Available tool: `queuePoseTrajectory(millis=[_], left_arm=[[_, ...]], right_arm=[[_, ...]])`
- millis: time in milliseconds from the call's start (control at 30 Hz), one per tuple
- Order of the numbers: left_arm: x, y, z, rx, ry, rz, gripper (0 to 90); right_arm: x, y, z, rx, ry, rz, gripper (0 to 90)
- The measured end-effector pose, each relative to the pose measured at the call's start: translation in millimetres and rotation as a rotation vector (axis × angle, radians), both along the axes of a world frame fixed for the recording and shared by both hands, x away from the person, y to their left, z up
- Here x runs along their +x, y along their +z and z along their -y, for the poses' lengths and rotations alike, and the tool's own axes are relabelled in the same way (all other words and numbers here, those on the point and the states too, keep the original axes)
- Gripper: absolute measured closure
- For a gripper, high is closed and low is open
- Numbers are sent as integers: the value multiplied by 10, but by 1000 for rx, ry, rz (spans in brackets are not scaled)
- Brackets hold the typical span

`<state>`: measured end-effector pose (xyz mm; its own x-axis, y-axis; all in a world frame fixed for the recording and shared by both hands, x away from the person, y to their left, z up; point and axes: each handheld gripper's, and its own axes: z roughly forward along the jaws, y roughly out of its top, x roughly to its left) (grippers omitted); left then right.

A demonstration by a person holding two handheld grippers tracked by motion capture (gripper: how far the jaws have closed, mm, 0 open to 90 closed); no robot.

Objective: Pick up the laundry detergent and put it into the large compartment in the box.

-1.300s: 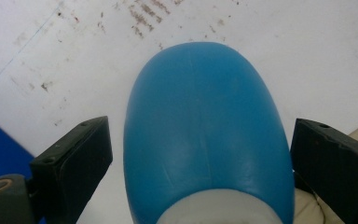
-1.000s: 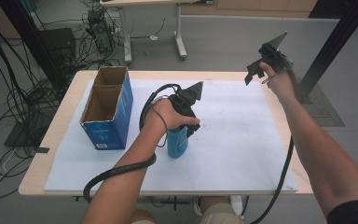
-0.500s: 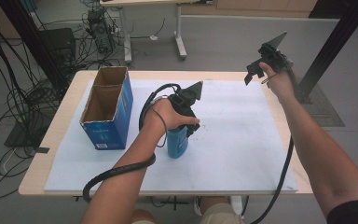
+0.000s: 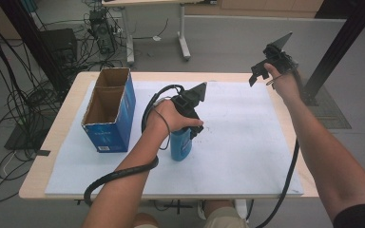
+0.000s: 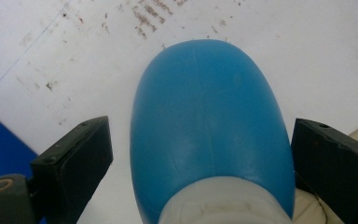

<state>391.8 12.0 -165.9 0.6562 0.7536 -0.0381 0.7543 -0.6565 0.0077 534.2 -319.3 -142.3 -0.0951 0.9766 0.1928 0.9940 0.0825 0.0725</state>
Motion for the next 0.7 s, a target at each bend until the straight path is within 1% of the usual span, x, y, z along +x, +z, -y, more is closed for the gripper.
queuePoseTrajectory(millis=[233,333,700], left_arm=[[3,3,-4,5,-1,0,68],[-5,2,-10,0,7,3,69],[-6,8,-1,3,1,4,70]], right_arm=[[4,-1,-3,-1,0,-1,65],[4,-1,-7,-2,1,-1,65],[1,3,-6,0,0,0,65]])
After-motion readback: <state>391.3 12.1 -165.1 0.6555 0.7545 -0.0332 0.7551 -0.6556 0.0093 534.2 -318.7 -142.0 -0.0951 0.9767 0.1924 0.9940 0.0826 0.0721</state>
